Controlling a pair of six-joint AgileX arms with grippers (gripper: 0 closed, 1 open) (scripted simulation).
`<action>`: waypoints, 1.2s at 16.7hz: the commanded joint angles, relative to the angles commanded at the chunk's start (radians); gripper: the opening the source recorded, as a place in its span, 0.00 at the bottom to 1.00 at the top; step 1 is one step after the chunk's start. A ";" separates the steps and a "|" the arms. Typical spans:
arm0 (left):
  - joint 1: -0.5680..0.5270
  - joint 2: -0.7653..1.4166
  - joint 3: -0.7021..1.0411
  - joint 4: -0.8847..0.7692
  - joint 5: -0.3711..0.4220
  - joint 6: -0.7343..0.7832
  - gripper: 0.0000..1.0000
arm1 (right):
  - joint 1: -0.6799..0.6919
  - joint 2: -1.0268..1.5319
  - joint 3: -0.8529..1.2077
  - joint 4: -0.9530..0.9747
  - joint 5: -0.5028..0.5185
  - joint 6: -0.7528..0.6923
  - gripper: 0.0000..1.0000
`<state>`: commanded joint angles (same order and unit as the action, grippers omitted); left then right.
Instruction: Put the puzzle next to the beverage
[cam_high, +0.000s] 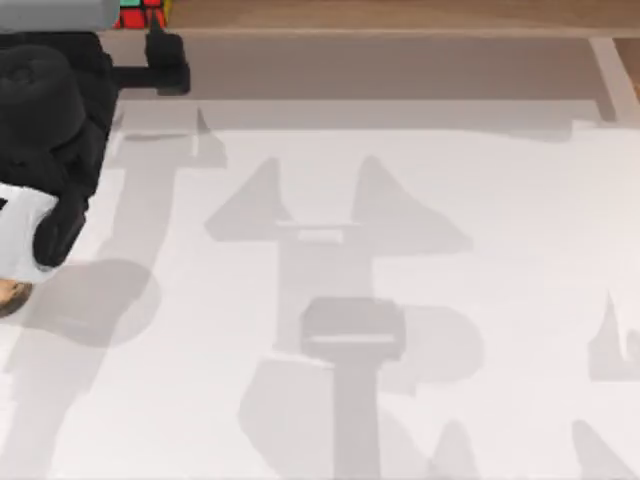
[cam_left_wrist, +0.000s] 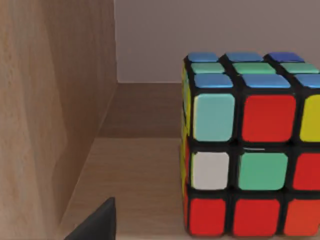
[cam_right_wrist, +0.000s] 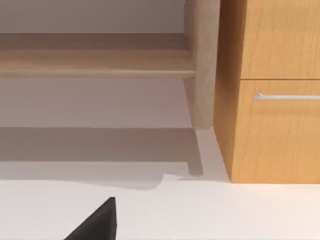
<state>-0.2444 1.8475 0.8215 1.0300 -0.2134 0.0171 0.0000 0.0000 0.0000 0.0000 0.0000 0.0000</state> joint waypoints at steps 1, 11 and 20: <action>-0.004 0.041 0.019 0.021 0.000 -0.001 1.00 | 0.000 0.000 0.000 0.000 0.000 0.000 1.00; -0.003 0.119 0.081 0.036 0.009 -0.002 1.00 | 0.000 0.000 0.000 0.000 0.000 0.000 1.00; 0.021 0.264 0.321 -0.058 0.034 -0.003 1.00 | 0.000 0.000 0.000 0.000 0.000 0.000 1.00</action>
<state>-0.2233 2.1117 1.1422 0.9721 -0.1792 0.0136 0.0000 0.0000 0.0000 0.0000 0.0000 0.0000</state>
